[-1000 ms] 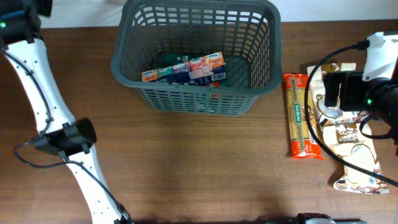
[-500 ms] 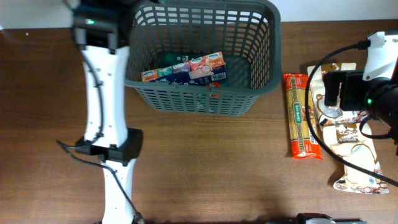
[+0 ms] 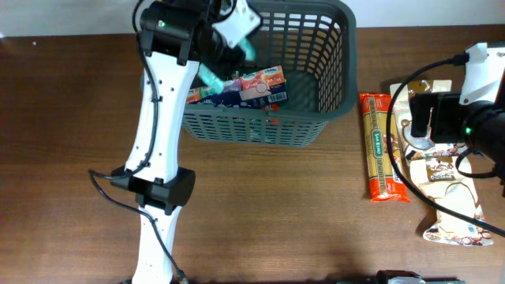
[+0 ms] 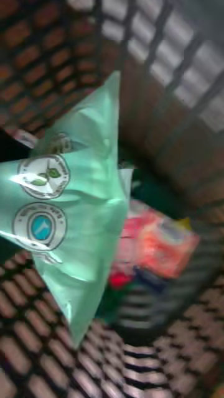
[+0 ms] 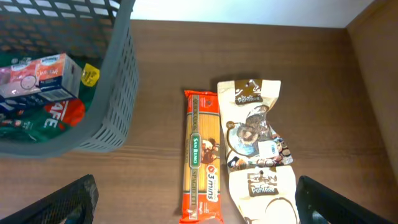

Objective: Pack container
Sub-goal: 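Carry the wipes pouch over the basket and release it inside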

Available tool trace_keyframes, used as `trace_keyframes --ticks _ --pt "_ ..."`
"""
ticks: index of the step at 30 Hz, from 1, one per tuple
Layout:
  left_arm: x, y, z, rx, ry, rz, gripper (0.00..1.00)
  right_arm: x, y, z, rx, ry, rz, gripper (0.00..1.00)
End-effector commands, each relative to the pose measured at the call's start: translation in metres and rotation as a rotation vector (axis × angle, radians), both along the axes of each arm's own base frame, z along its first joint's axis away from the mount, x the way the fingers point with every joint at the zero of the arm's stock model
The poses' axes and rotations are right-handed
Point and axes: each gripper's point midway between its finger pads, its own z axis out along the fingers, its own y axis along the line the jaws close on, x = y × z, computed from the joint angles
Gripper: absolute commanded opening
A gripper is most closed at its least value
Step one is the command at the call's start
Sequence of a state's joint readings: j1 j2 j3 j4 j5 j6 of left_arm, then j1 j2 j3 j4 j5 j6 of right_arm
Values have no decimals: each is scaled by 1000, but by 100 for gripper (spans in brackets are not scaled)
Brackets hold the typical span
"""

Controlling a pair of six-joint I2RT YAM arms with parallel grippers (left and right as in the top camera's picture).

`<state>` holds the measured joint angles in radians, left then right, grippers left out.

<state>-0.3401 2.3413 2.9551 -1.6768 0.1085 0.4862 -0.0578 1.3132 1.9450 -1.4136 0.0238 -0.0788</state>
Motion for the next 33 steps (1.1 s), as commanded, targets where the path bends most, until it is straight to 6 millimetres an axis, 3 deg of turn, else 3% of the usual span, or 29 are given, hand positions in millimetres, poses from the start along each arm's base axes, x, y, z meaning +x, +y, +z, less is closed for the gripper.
trace_keyframes --ticks 1,2,3,4,7,15,18,24,28,33 --pt "4 29 -8 150 -17 -50 2 -1 4 -2 16 11 8 99" --pt "5 34 -11 168 -9 -38 3 -2 4 -3 17 15 9 99" --pt "7 39 -15 183 1 -27 12 -3 4 -3 17 19 8 99" --pt "8 46 -20 193 17 -14 64 -4 4 -5 17 28 8 99" --pt "16 52 -20 188 3 5 98 -7 4 -7 18 42 8 99" --pt "38 52 -9 128 -77 89 99 -7 4 -7 14 43 7 99" --pt "47 50 8 69 -136 157 99 -3 -6 -2 -27 17 -30 99" --pt "43 52 74 -89 -280 297 99 4 -18 -1 -9 0 -121 99" --pt "25 59 116 -132 -366 312 99 6 -46 -29 62 110 -277 99" --pt "-3 84 164 -108 -493 381 99 0 -84 -70 119 294 -414 99"
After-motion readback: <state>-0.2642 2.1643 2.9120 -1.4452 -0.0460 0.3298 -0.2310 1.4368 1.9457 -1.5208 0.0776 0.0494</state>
